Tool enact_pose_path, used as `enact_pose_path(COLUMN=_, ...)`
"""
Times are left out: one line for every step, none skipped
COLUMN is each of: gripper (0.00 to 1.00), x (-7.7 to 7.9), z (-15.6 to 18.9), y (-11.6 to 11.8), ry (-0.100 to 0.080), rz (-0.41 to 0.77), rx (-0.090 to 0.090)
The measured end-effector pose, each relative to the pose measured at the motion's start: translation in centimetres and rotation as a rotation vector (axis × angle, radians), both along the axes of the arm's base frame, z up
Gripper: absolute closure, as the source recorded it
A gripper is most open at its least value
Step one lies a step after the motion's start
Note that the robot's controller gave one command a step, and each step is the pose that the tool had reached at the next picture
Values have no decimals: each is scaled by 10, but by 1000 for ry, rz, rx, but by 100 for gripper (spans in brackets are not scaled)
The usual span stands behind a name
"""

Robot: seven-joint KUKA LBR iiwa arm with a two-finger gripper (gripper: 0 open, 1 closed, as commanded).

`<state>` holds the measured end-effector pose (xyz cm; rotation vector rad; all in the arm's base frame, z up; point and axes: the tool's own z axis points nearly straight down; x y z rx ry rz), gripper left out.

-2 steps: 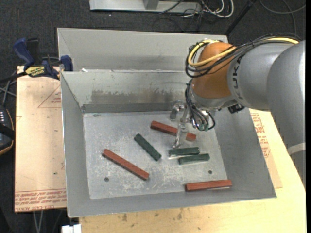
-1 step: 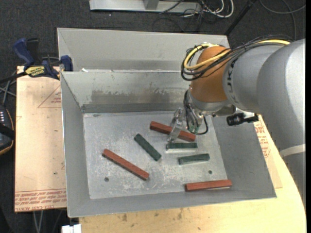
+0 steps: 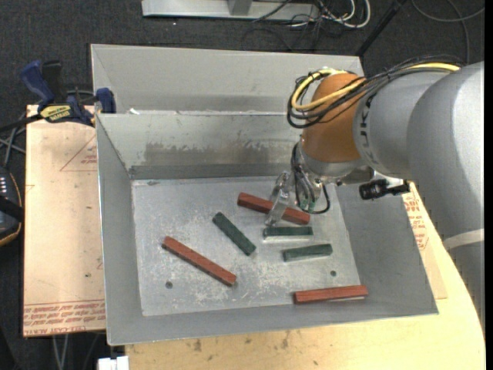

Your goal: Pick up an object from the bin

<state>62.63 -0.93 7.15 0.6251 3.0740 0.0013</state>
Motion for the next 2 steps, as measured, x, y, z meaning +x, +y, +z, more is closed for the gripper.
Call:
enact_pose_path(gripper=100, x=-2, z=4, y=0, ry=6, rz=0, rx=0)
enact_pose_path(gripper=100, x=-3, z=23, y=0, ry=10, rz=1, rx=1)
